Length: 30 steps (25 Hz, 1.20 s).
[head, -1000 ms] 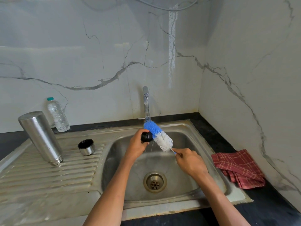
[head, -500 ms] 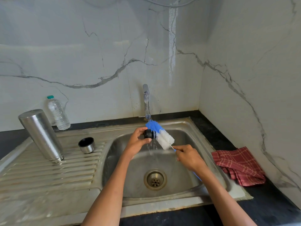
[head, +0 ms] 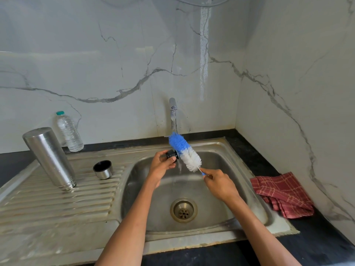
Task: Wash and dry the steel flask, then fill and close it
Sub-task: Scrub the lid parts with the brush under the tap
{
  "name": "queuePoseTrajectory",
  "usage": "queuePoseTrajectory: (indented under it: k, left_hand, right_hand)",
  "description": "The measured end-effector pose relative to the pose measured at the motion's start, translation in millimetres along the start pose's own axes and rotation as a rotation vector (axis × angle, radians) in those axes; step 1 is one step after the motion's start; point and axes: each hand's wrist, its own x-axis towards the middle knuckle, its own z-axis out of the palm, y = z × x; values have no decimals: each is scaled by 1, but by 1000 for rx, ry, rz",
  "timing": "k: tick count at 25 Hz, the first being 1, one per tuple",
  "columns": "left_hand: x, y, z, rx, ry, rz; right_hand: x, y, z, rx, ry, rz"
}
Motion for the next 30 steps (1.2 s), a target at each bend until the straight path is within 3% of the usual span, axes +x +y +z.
queuePoseTrajectory:
  k: [5, 11, 15, 22, 25, 30]
  left_hand:
    - [4, -2, -5, 20, 173, -8]
    - [-2, -4, 5, 31, 32, -29]
    - [7, -5, 2, 69, 188, -44]
    - [5, 5, 0, -440, 226, -186]
    - [4, 4, -2, -424, 240, -240]
    - [9, 5, 1, -471, 188, -178]
  right_hand:
    - [-3, 4, -4, 89, -68, 27]
    - [5, 3, -2, 77, -4, 17]
    - [5, 6, -2, 151, -44, 34]
    - [2, 11, -5, 313, 24, 73]
    - [0, 12, -4, 431, 20, 111]
    - [-2, 9, -2, 463, -14, 90]
